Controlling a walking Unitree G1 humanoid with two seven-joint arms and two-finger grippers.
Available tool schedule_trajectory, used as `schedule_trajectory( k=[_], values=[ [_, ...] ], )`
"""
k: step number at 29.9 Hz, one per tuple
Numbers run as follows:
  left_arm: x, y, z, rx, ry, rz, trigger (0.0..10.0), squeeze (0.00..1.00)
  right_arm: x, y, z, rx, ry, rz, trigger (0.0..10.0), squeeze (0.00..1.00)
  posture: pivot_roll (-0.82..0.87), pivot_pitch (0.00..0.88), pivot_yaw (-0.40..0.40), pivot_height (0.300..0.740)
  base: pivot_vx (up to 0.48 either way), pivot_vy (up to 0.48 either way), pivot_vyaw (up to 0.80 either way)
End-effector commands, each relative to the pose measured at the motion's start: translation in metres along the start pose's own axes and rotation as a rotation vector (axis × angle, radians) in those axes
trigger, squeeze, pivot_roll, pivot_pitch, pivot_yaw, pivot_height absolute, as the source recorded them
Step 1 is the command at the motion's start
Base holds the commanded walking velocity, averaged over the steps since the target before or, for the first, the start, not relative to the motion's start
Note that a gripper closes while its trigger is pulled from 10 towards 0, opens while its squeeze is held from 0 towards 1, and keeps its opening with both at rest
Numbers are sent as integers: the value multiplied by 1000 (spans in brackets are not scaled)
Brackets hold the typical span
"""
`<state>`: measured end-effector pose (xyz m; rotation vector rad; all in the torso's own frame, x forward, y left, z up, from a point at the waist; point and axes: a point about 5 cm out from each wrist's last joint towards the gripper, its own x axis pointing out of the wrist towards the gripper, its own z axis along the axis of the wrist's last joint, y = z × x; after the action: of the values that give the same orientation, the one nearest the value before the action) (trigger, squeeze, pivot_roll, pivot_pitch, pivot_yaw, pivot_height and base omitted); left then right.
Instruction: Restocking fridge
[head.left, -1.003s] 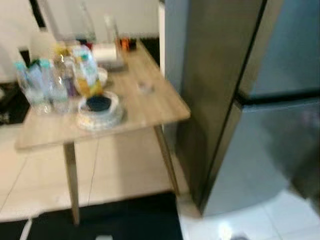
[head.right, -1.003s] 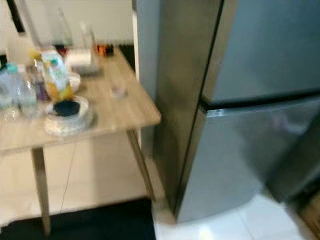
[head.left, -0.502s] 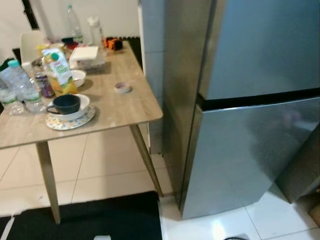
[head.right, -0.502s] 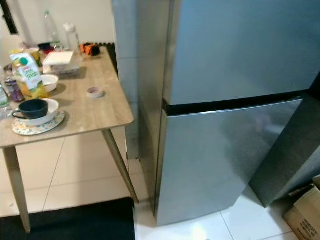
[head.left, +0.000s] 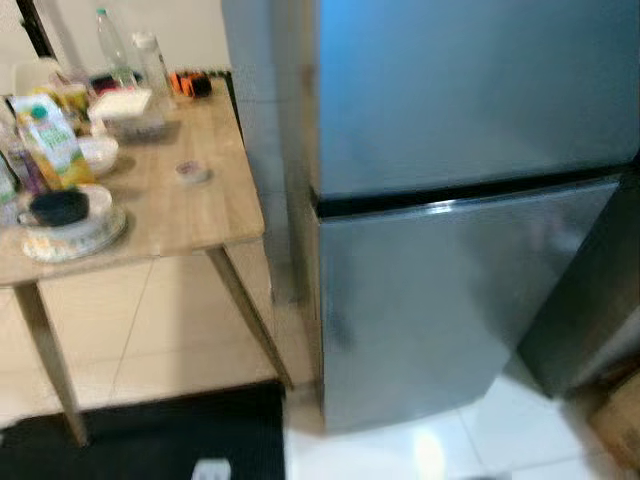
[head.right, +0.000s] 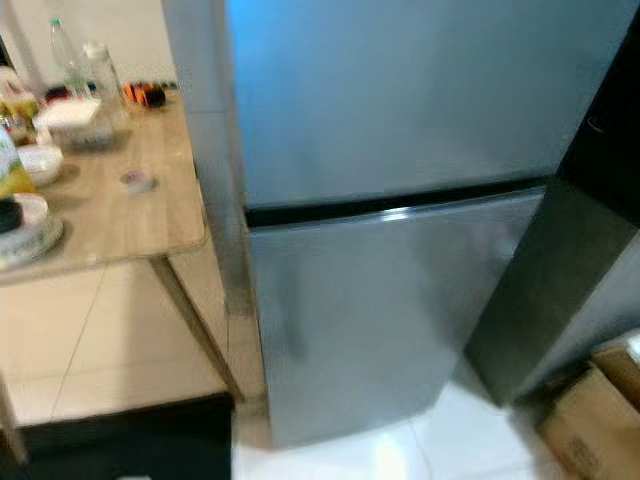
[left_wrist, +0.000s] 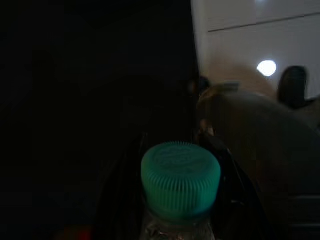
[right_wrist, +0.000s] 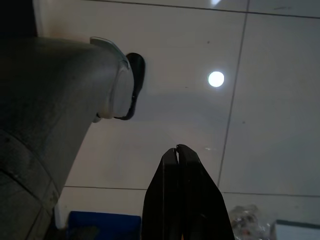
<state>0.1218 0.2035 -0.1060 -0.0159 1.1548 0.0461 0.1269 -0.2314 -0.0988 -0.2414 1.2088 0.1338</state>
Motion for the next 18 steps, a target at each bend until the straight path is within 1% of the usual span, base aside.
schedule_trajectory(
  k=[1,5,6,7,8,9,10,12,13,14,15,16,17,18],
  values=[
    [-1,8,-2,-13,5,15,10000,0,1,3,4,-12,-21,10,10000,0,-107,0,28,740,0,0,0],
    [-2,10,-4,-13,7,18,10000,0,0,1,8,-13,-40,5,10000,0,-107,0,27,740,0,0,0],
    [-2,12,-5,-13,8,20,10000,0,0,-1,12,-13,-60,-1,10000,0,-107,0,27,740,0,0,0],
    [-3,14,-7,-13,11,23,10000,0,0,-5,22,-40,-97,-8,10000,0,-110,0,30,740,0,0,0],
    [-3,14,-7,-13,11,23,10000,0,0,-5,22,-40,-97,-8,10000,0,-110,0,30,740,0,0,0],
    [-4,16,-8,-12,13,26,10000,0,-1,-8,32,-84,-133,-13,10000,0,-110,0,30,740,0,0,0],
    [-4,18,-10,-11,15,29,10000,0,-2,-12,51,-99,-204,-6,10000,0,-109,0,31,740,0,0,0],
    [-5,19,-11,-10,16,34,10000,0,-8,-17,89,-106,-341,43,10000,0,-109,0,32,740,0,0,0],
    [-5,19,-11,-9,17,35,10000,0,-11,-18,101,-107,-383,66,10000,0,-109,0,32,740,0,0,0],
    [-5,19,-11,-9,17,35,10000,0,-11,-18,101,-107,-383,66,10000,0,-109,0,32,740,0,0,0],
    [-5,19,-11,-9,17,35,10000,0,-15,-20,116,-127,-438,93,10000,0,-109,0,34,740,0,0,0],
    [-5,19,-11,-9,17,35,10000,0,-15,-20,116,-127,-438,93,10000,0,-109,0,34,740,0,0,0],
    [-5,19,-12,-9,17,36,10000,0,-22,-22,136,-145,-514,138,10000,0,-109,0,34,740,0,0,0],
    [-5,19,-12,-9,17,36,10000,0,-22,-22,136,-145,-514,138,10000,0,-109,0,34,740,0,0,0]
  ],
)
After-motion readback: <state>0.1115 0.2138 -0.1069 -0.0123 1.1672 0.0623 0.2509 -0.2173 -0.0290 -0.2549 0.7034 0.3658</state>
